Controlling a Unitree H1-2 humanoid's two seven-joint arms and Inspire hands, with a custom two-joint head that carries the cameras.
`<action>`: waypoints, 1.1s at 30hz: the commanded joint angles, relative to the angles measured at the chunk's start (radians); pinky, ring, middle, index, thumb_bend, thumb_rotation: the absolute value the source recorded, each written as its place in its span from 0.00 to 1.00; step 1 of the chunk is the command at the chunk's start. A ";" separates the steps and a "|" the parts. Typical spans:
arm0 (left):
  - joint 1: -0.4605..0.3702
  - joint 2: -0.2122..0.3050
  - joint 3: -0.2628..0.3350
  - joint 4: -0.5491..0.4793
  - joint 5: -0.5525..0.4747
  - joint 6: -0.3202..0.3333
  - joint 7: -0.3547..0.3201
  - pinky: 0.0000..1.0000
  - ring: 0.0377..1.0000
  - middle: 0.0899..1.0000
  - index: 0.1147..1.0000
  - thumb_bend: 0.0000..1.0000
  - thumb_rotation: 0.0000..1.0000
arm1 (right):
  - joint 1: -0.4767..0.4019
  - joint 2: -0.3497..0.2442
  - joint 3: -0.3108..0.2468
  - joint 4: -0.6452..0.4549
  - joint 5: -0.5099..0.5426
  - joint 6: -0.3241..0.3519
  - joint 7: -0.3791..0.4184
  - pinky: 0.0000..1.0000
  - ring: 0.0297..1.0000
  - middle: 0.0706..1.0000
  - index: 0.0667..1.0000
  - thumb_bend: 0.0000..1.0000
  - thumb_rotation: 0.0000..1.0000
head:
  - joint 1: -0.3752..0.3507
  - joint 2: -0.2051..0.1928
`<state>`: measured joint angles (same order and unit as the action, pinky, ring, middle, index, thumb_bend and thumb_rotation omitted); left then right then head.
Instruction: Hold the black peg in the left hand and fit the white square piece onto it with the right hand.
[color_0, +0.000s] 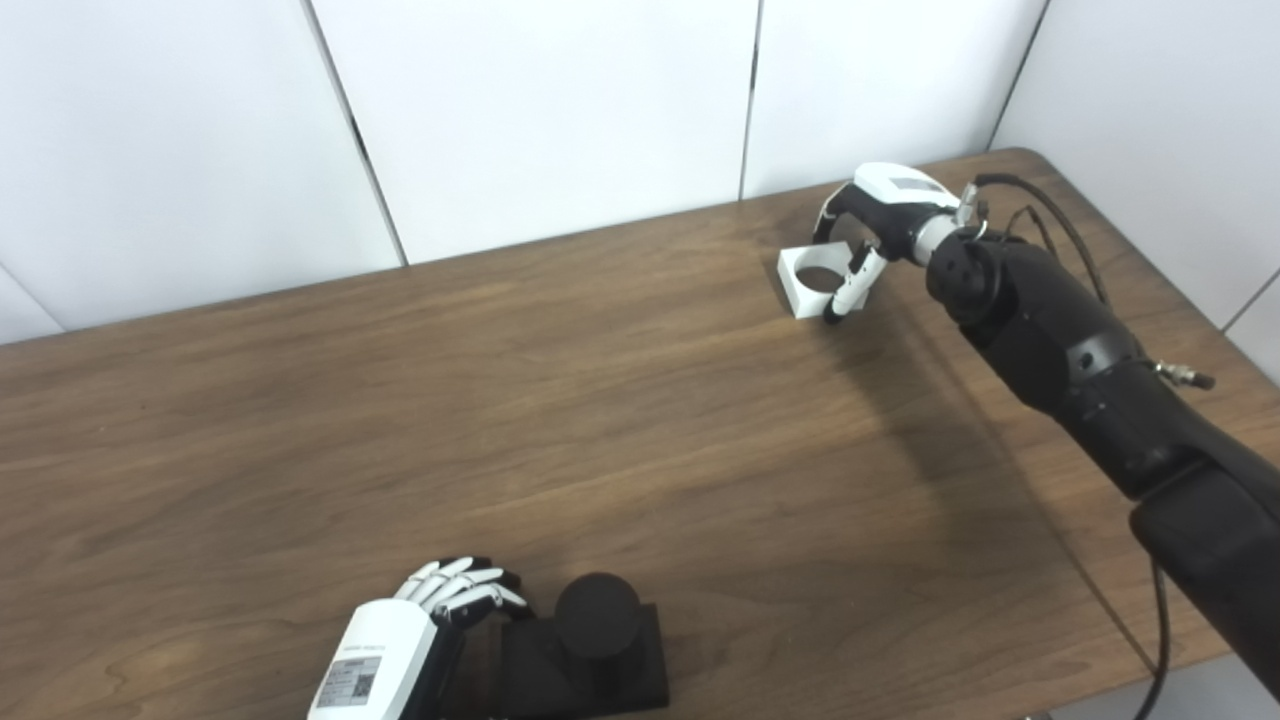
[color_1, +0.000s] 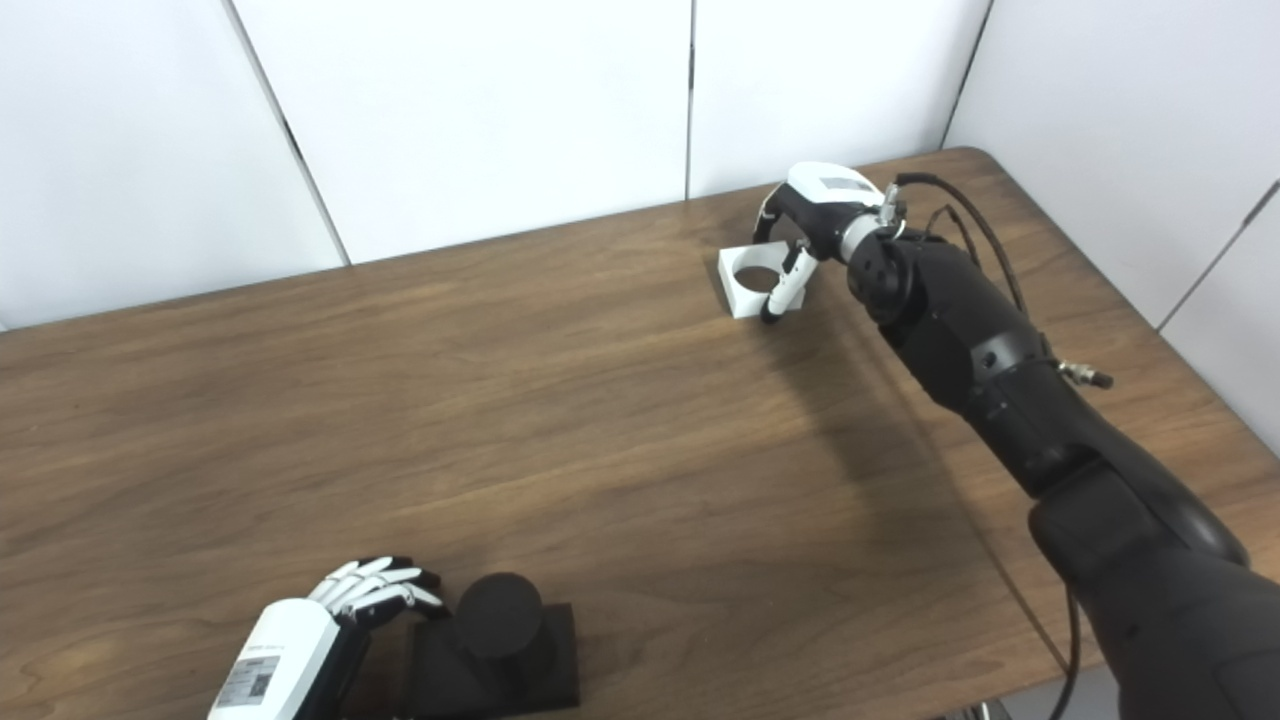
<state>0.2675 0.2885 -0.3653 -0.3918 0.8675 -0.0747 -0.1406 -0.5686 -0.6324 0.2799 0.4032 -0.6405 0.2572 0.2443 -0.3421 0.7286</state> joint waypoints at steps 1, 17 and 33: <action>0.030 0.009 -0.012 -0.001 0.008 0.009 -0.040 0.86 0.84 0.75 0.42 0.52 0.04 | -0.030 -0.021 -0.022 -0.027 0.003 -0.028 -0.028 0.82 0.90 0.80 0.45 0.52 0.13 | -0.001 0.002; 0.014 -0.016 -0.014 0.016 0.026 0.011 -0.034 0.85 0.83 0.75 0.42 0.52 0.04 | 0.008 -0.082 -0.004 -0.278 -0.015 -0.026 0.125 0.84 0.91 0.81 0.45 0.52 0.13 | 0.052 0.009; -0.017 -0.046 -0.019 0.027 0.063 0.048 -0.044 0.84 0.83 0.74 0.42 0.52 0.04 | 0.148 -0.129 -0.071 -0.989 0.037 0.121 0.499 0.89 0.92 0.81 0.45 0.52 0.13 | 0.144 0.036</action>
<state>0.2553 0.2451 -0.3729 -0.3905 0.9151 -0.0482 -0.1458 -0.3822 -0.7390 0.2397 -0.5355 -0.6094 0.3593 0.7363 -0.2102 0.7608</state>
